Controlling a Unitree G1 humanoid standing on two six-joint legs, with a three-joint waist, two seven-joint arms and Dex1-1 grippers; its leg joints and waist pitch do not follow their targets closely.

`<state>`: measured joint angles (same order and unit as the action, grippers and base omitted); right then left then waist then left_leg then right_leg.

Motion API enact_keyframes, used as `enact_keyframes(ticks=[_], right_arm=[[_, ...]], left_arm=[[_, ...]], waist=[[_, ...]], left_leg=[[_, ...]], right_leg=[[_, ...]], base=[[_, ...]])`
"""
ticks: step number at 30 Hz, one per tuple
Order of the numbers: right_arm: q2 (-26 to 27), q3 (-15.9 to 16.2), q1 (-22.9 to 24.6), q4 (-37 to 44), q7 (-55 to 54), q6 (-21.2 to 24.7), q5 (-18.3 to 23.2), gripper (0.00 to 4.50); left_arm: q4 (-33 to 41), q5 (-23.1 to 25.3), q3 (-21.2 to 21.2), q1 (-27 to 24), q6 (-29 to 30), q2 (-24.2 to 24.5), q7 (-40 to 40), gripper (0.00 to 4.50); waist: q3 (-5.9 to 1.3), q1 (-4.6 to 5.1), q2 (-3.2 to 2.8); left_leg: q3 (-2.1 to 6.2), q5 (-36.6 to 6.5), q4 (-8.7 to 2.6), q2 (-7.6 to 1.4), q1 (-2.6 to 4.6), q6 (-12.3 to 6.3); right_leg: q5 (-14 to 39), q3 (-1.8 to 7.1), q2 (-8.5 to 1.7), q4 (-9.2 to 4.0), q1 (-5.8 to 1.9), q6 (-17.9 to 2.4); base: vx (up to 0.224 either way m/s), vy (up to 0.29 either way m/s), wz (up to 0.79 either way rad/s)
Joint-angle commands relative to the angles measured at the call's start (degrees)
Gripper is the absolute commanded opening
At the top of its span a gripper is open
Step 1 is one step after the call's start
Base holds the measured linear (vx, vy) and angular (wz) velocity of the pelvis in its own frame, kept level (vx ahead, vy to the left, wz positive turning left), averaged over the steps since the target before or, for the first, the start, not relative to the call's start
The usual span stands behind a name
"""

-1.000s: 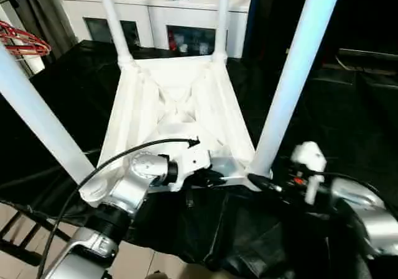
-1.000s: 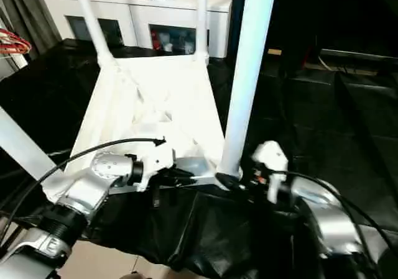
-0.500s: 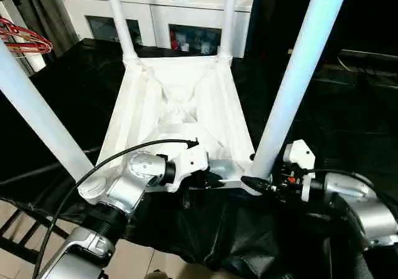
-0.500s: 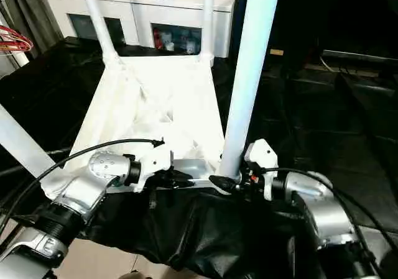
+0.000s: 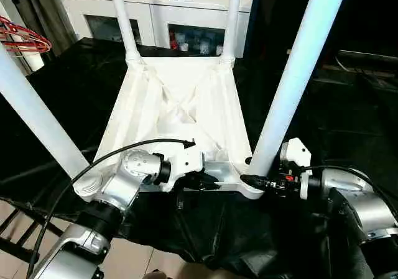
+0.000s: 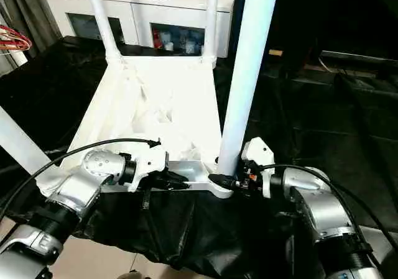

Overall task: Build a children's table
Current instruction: Rotate leg to tighten

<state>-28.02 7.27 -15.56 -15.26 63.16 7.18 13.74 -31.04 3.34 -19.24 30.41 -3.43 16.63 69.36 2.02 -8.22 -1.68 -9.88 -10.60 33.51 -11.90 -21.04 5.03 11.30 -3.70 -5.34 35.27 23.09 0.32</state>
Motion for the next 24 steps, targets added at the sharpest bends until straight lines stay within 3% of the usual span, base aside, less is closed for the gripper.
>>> enact_keyframes(ticks=[1,6,11,14,21,23,24], right_arm=[[0.69,1.83,0.06,-0.29,1.87,0.67,-0.13,1.94],[2.17,1.83,1.5,0.02,-1.11,0.75,-0.4,1.94],[8.17,0.61,2.43,-2.67,-13.83,0.77,-3.76,1.93],[12.16,0.0,1.94,-5.42,-20.72,1.03,-5.24,1.93],[21.02,-2.21,-2.19,-12.49,-38.58,2.68,-8.48,1.93],[23.62,-3.04,-4.29,-15.97,-44.0,1.45,-10.1,1.93],[24.29,-3.1,-4.92,-16.98,-44.92,0.64,-10.51,1.93]], left_arm=[[-1.09,0.43,-1.16,0.96,-0.37,0.3,0.52,0.0],[-2.47,0.29,0.38,1.78,1.01,-0.93,-3.4,0.0],[-5.04,1.55,2.61,3.72,2.73,-4.47,-13.29,0.0],[-5.58,1.66,3.0,4.3,4.08,-6.83,-16.75,0.0],[-6.2,3.53,2.13,5.32,6.56,-10.74,-23.02,0.0],[-6.93,4.23,1.74,5.89,6.85,-11.84,-24.6,0.0],[-7.11,4.46,1.68,6.09,7.06,-12.12,-25.12,0.0]], waist=[[-3.36,0.0,0.92],[-3.26,0.04,0.88],[-2.78,0.29,0.95],[-2.52,0.96,0.96],[-2.36,2.66,0.83],[-2.32,3.0,0.81],[-2.27,3.27,0.82]], left_leg=[[-0.1,-8.07,-3.35,-1.11,0.15,-4.98],[-0.05,-9.13,-3.49,-1.12,0.12,-4.48],[0.17,-14.06,-4.33,-1.03,0.52,-1.42],[0.48,-17.04,-4.84,-0.89,0.47,-0.02],[0.77,-19.27,-5.14,-0.7,0.42,0.65],[0.7,-19.9,-5.09,-0.54,0.51,0.75],[0.86,-19.97,-5.21,-0.44,0.22,0.88]], right_leg=[[4.34,2.04,-2.63,-3.63,-3.15,-13.43],[5.39,2.03,-2.68,-3.76,-3.2,-13.3],[17.17,2.07,-2.97,-5.14,-2.86,-9.95],[23.18,1.87,-3.03,-5.78,-2.7,-7.56],[25.72,1.81,-2.95,-6.37,-2.29,-6.26],[26.27,1.84,-2.94,-6.51,-2.11,-6.35],[26.81,1.73,-2.9,-6.47,-2.39,-5.94]], base=[[0.0,0.0,0.0],[0.0,0.0,0.0],[0.0,0.0,0.0],[0.0,0.0,0.0],[0.0,0.0,0.0],[0.0,0.0,0.0],[0.0,0.0,0.0]])
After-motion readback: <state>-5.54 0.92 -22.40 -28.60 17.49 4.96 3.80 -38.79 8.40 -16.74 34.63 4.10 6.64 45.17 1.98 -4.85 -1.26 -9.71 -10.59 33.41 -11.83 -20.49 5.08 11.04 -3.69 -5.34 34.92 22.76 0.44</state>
